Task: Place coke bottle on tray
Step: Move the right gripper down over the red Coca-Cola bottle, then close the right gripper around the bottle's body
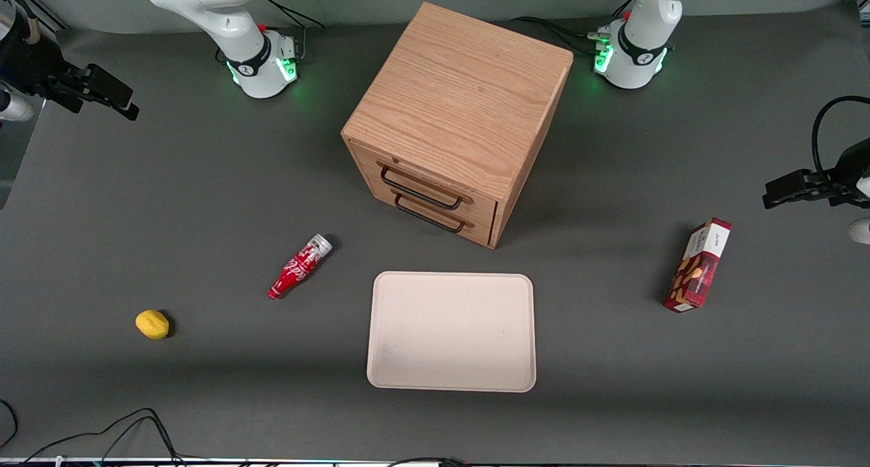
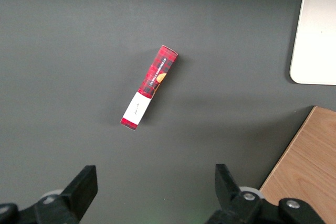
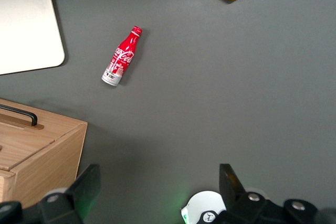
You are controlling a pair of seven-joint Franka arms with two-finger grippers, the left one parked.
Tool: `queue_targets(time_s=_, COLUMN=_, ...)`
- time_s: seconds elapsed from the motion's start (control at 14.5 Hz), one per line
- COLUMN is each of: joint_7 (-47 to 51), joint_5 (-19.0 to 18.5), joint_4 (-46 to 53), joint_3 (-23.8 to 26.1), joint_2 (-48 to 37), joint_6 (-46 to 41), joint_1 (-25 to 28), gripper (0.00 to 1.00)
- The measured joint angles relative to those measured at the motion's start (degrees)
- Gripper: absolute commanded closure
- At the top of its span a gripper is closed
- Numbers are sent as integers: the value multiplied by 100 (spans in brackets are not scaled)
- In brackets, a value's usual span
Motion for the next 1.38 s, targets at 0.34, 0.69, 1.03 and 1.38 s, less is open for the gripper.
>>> queue_targets(time_s=0.34, joint_7=1067, joint_5=567, joint_4=608, joint_3=83, joint_2=450, joint_6=16, joint_1=12, gripper=0)
queue_targets(time_s=0.69, joint_7=3403, joint_5=788, joint_4=580, joint_3=718, joint_2=1733, joint_6=778, joint_1=60, gripper=0)
queue_targets(time_s=1.03, joint_7=3898, joint_5=539, joint_4=-776, joint_3=771, joint_2=2904, joint_6=3017, joint_1=73, gripper=0)
queue_targets(time_s=1.38, joint_7=4199, joint_5=309, joint_4=-1502, joint_3=816, joint_2=3591, joint_6=4777, joint_1=81, gripper=0)
